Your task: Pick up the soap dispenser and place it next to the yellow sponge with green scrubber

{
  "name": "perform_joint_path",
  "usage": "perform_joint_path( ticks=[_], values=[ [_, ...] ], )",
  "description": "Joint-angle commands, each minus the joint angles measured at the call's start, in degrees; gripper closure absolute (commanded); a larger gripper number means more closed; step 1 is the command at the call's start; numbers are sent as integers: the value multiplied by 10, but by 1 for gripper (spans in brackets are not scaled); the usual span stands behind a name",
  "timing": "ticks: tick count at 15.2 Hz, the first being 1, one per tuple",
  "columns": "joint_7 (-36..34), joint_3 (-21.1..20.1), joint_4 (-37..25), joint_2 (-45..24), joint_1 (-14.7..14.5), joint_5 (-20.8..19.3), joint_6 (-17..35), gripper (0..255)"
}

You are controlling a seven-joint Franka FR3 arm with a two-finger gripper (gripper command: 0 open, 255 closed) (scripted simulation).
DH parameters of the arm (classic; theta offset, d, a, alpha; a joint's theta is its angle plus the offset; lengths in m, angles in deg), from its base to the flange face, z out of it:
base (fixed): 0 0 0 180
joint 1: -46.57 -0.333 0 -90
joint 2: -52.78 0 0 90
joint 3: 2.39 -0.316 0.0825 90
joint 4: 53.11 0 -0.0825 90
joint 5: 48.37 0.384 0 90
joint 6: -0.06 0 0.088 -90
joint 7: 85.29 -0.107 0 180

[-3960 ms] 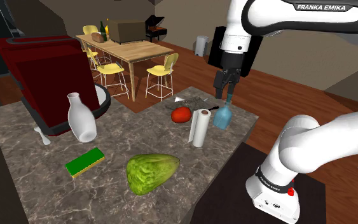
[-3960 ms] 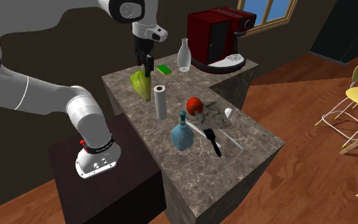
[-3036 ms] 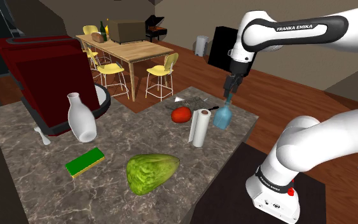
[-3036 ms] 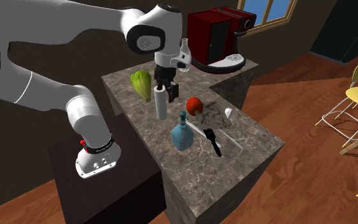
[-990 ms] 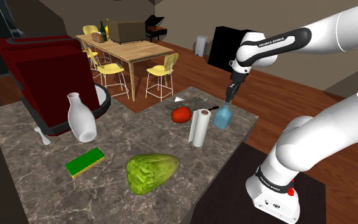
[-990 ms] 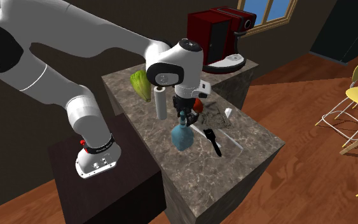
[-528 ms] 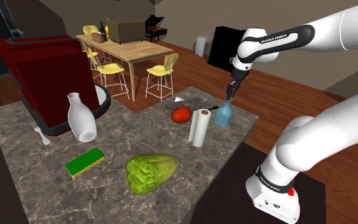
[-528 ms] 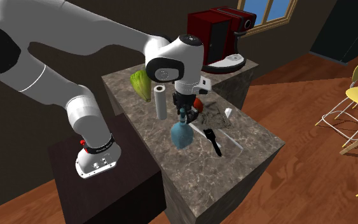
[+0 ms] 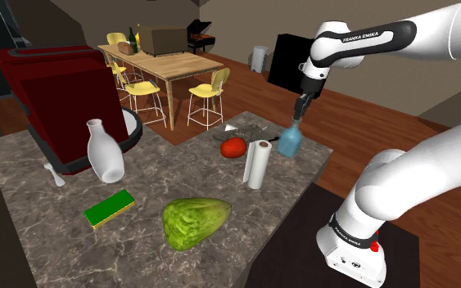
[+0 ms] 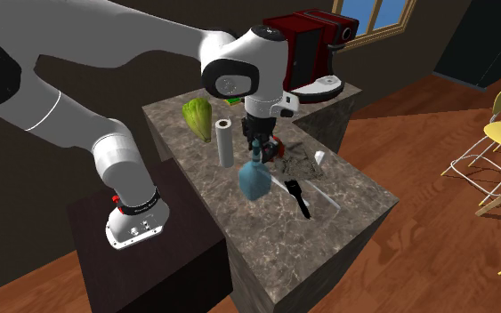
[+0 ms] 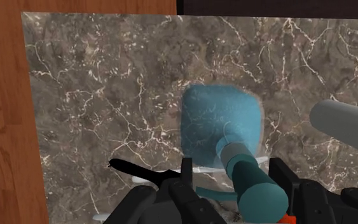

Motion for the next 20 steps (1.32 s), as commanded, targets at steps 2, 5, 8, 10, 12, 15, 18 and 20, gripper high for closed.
perform_joint_path(
  ticks=[2, 5, 8, 10, 12, 15, 18, 20],
  values=[
    [-2, -5, -17, 8, 1, 0, -25, 255],
    [-4, -10, -37, 12, 0, 2, -48, 255],
    [-5, -14, -58, 14, -1, 4, -72, 255],
    [-6, -16, -72, 15, -2, 5, -87, 255],
    [-7, -19, -87, 16, -3, 7, -103, 255],
    [-8, -22, -110, 15, -4, 9, -125, 255],
    [-8, -25, -134, 14, -6, 12, -148, 255],
    [-8, -27, -151, 12, -7, 13, -163, 255]
  ],
)
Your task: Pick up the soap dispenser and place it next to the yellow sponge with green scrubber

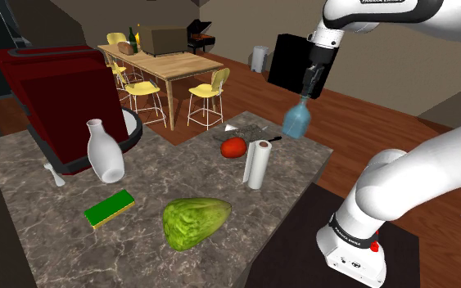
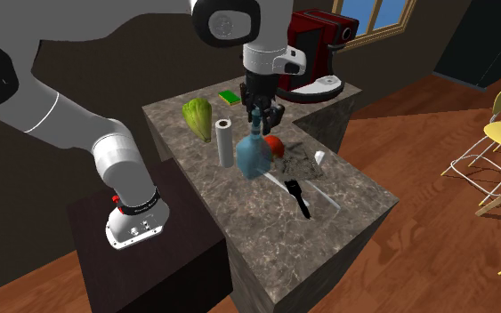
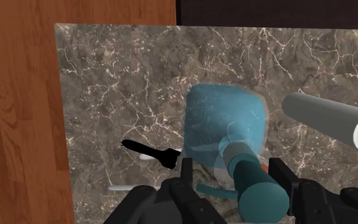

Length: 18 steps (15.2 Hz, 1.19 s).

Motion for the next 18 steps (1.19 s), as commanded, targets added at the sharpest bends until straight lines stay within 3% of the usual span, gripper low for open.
perform_joint_path(
  ticks=[1, 18],
  values=[
    [0, -1, -17, -2, -1, 2, -15, 255],
    [3, -8, -180, -40, -13, 18, -142, 255]
  ],
)
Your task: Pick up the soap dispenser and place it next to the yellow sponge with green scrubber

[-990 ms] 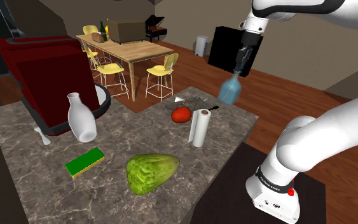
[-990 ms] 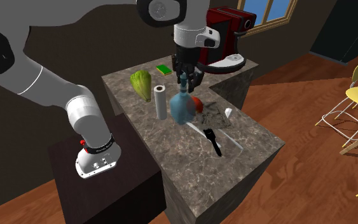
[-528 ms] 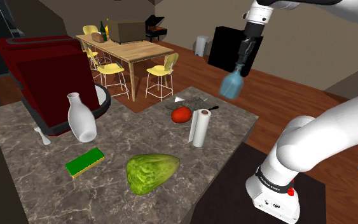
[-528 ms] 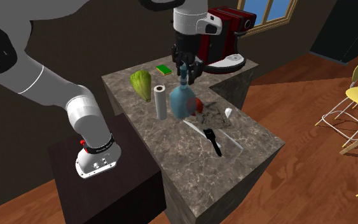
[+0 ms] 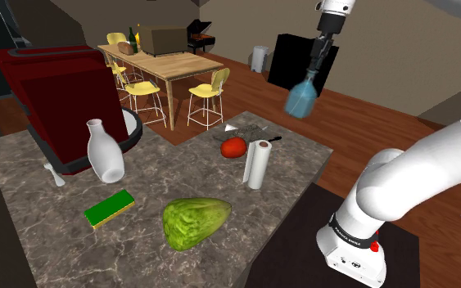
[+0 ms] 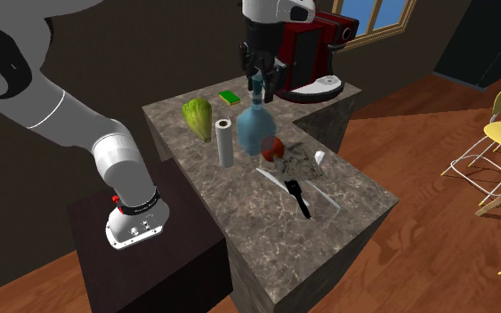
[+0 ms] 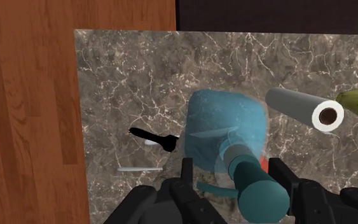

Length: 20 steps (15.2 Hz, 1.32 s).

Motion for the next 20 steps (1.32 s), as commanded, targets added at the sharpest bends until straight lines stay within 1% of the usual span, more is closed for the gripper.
perform_joint_path(
  ticks=[1, 7, 13, 20],
  values=[
    [2, 1, -22, -6, -1, 2, -16, 255],
    [5, 3, -84, -27, -5, 9, -58, 255],
    [-85, -66, -2, 12, -20, 25, -16, 255],
    [-179, -139, 63, 26, -44, 55, 36, 255]
  ],
)
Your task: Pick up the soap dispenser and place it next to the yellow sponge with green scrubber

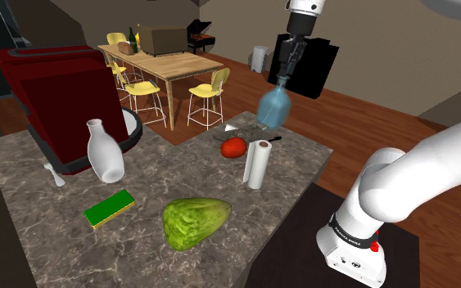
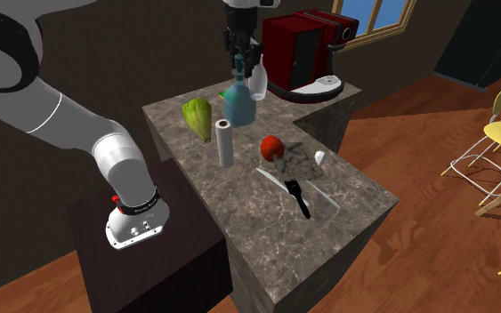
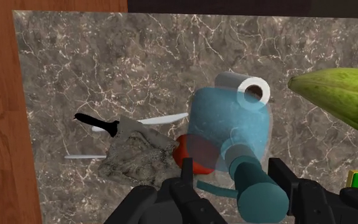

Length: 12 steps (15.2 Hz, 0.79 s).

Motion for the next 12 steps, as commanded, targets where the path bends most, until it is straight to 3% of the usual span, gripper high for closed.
perform_joint_path(
  ticks=[1, 12],
  values=[
    [-30, -23, 20, 5, -8, 10, 17, 255],
    [-164, -127, 50, -44, -54, 56, 103, 255]
  ],
)
